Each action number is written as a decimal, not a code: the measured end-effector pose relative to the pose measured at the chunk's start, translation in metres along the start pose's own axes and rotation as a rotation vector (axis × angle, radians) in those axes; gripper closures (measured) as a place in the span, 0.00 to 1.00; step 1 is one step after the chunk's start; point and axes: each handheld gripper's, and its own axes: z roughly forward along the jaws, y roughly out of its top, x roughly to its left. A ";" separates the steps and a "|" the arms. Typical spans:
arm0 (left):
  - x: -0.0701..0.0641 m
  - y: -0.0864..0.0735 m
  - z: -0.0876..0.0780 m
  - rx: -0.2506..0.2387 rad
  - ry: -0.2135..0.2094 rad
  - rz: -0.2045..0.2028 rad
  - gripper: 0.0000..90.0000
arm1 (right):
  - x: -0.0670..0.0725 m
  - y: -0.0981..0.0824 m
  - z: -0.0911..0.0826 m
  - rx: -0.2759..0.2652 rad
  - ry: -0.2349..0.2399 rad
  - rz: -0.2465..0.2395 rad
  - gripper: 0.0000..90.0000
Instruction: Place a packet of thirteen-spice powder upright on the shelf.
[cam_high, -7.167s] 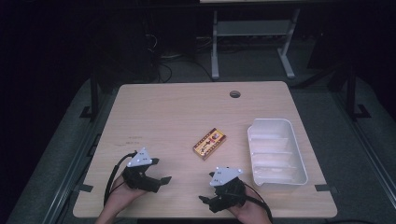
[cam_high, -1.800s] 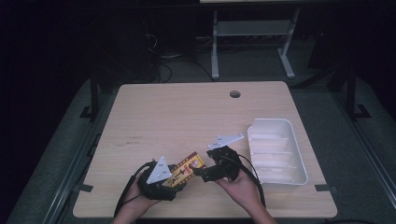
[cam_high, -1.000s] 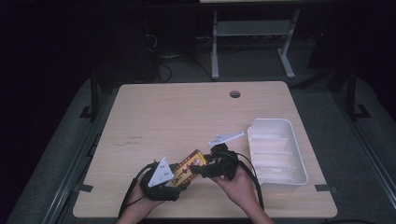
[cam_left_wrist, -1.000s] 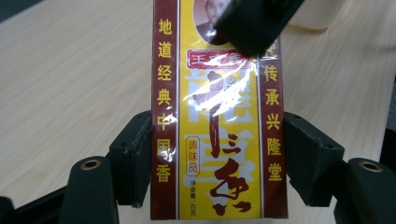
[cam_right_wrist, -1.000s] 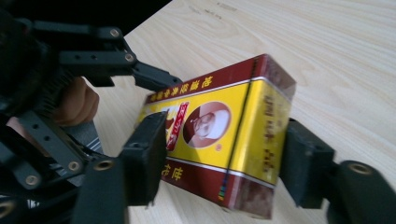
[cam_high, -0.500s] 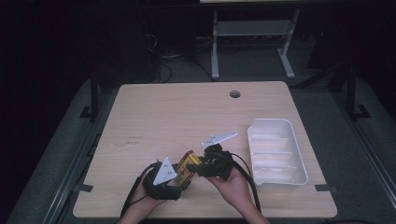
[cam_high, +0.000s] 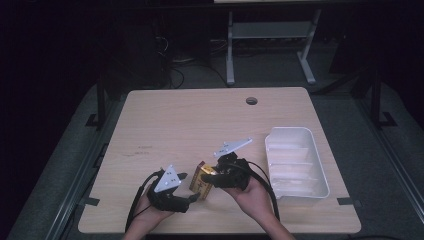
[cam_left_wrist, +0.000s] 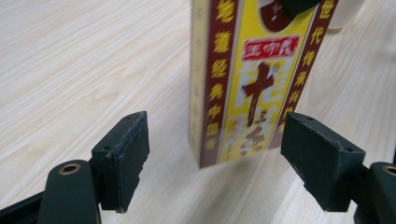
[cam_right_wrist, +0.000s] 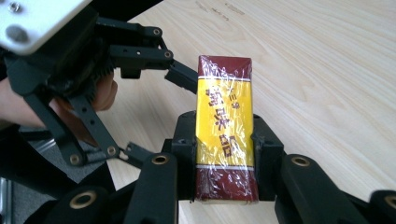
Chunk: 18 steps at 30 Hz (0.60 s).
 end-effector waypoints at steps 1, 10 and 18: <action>0.000 0.000 0.000 0.000 0.000 0.000 0.25 | 0.000 0.000 0.000 0.000 0.000 0.000 0.76; 0.011 -0.007 -0.010 -0.008 0.024 -0.034 0.23 | -0.002 0.010 -0.014 0.044 -0.020 -0.051 0.76; 0.020 -0.011 -0.015 -0.008 0.030 -0.061 0.22 | -0.005 0.015 -0.026 0.060 -0.006 -0.092 0.76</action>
